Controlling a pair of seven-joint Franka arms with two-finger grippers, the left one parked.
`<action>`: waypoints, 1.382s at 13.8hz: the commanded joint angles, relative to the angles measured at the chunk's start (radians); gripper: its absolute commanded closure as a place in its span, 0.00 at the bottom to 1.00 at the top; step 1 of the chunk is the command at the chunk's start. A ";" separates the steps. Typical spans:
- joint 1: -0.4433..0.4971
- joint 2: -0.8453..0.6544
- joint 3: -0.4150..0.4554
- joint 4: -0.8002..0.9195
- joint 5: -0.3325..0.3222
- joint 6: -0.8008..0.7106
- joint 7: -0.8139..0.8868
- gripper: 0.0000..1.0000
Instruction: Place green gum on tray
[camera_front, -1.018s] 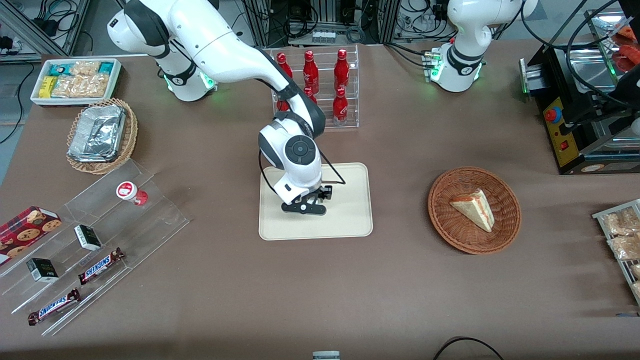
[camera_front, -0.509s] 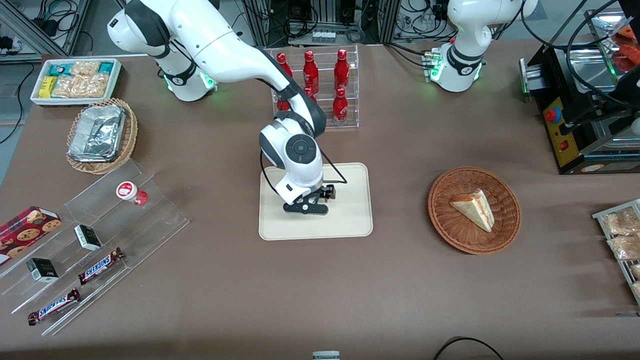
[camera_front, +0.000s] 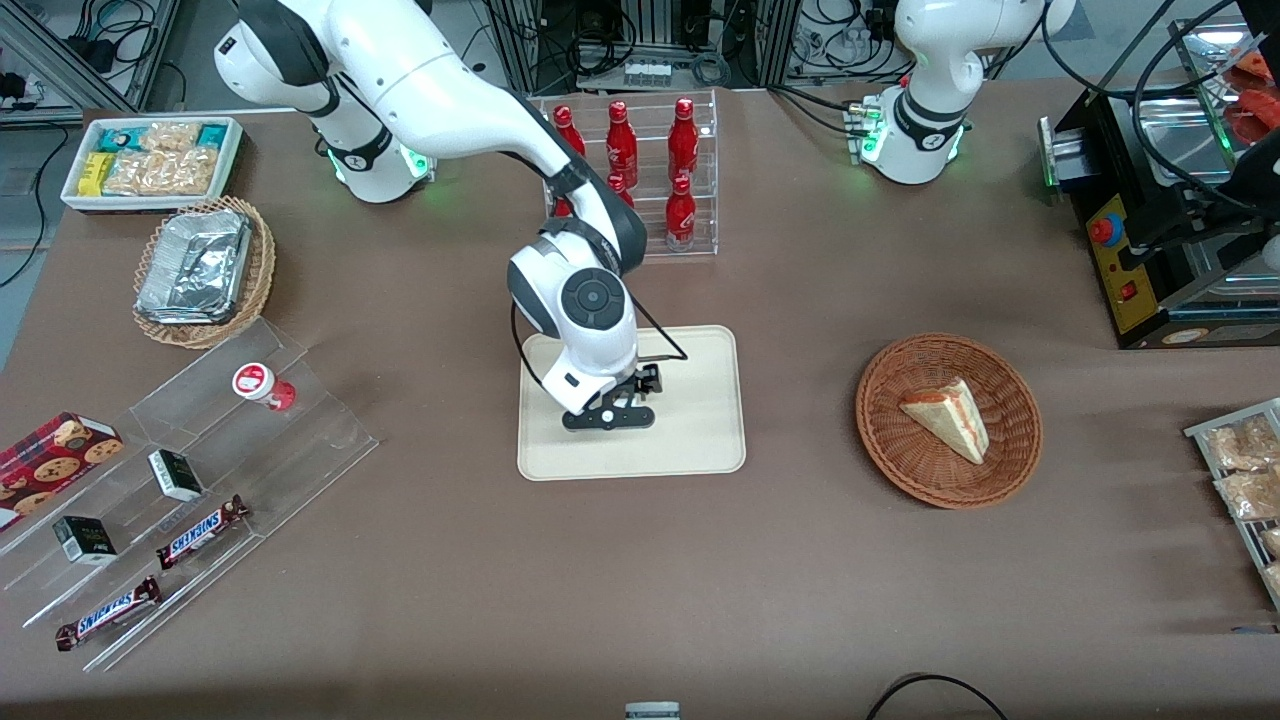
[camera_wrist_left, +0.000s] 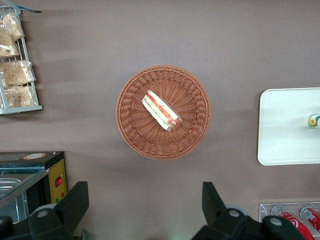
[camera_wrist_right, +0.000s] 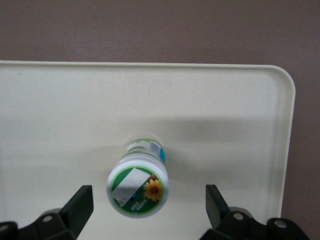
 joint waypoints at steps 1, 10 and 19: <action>-0.023 -0.069 0.005 0.006 0.005 -0.098 -0.032 0.00; -0.190 -0.205 0.005 0.010 0.016 -0.319 -0.297 0.00; -0.469 -0.334 0.017 -0.011 0.008 -0.430 -0.465 0.00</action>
